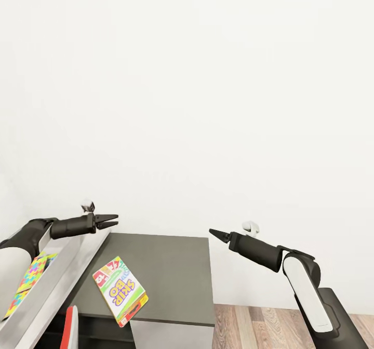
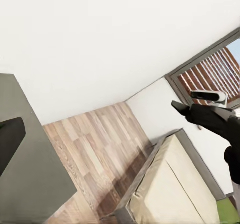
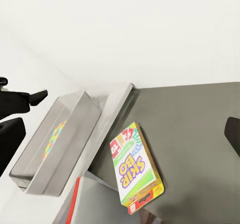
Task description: Put all the toys in the child's room - the three board games (two on the bed and one on the table), the two jigsaw puzzles on the table, and the tennis ball on the table - inside the toy box on the table in the child's room.
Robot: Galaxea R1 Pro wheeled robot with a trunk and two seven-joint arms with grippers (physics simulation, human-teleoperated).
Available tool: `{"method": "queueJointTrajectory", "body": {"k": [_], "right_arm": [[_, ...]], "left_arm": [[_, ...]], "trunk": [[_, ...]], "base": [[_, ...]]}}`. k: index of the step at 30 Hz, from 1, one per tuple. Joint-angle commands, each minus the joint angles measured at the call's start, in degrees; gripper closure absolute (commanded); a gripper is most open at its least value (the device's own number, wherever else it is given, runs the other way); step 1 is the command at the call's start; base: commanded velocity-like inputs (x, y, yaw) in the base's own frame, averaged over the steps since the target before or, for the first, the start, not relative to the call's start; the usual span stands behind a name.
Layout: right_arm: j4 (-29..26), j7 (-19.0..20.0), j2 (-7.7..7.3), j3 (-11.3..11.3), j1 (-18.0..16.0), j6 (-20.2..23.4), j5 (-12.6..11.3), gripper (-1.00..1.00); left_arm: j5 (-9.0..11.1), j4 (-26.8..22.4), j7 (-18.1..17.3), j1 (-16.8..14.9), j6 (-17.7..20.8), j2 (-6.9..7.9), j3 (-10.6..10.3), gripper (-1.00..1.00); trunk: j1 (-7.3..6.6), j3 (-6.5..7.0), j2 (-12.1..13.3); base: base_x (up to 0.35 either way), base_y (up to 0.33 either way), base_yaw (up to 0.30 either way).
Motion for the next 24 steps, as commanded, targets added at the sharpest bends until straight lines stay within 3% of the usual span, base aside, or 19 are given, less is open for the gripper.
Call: {"method": "queueJointTrajectory", "body": {"k": [1, 3, 5, 8, 9, 14, 24], "right_arm": [[0.0, 0.3, -0.04, 0.0, 0.0, 0.1, 0.3, -1.00], [0.2, 0.2, -0.07, 0.0, -0.1, 0.2, 0.3, -1.00], [0.7, 0.2, -0.09, 0.0, -0.1, 0.2, 0.3, -1.00], [1.2, 0.2, -0.12, 0.0, -0.1, 0.2, 0.3, -1.00], [1.3, 0.2, -0.11, -0.1, -0.1, 0.2, 0.3, -1.00], [1.7, 0.2, -0.10, -0.8, -0.1, 0.4, 0.3, -1.00], [2.2, -0.4, -0.10, -1.1, -0.3, 0.4, 0.3, -1.00]], "left_arm": [[-0.9, 0.0, -0.3, 0.0, 0.7, -0.03, 0.3, -1.00], [-2.7, 0.0, 0.4, 0.0, 0.9, -0.06, 0.2, -1.00], [-4.8, 0.0, 4.3, 0.0, 1.5, -0.37, 0.1, -1.00], [-5.8, 0.0, 8.7, 0.0, 3.3, -1.66, 0.0, -1.00], [-6.0, 0.0, 10.0, 0.0, 3.8, -2.01, 0.0, -1.00], [-6.4, 0.0, 24.2, 0.0, 6.6, -5.12, 0.1, -1.00], [-6.4, 0.0, 43.3, 0.0, 8.9, -8.57, 0.3, -1.00]], "trunk": [[0.02, -0.03, 0.0], [0.02, -0.03, 0.0], [0.02, -0.03, 0.0], [0.02, -0.03, 0.0], [0.02, -0.03, 0.0], [0.02, -0.03, 0.0], [0.02, -0.03, 0.0]], "base": [[0.000, 0.000, 0.000], [0.000, 0.000, 0.000], [0.000, 0.000, 0.000], [0.000, 0.000, 0.000], [0.000, 0.000, 0.000], [0.000, 0.000, 0.000], [0.000, 0.000, 0.000]]}}
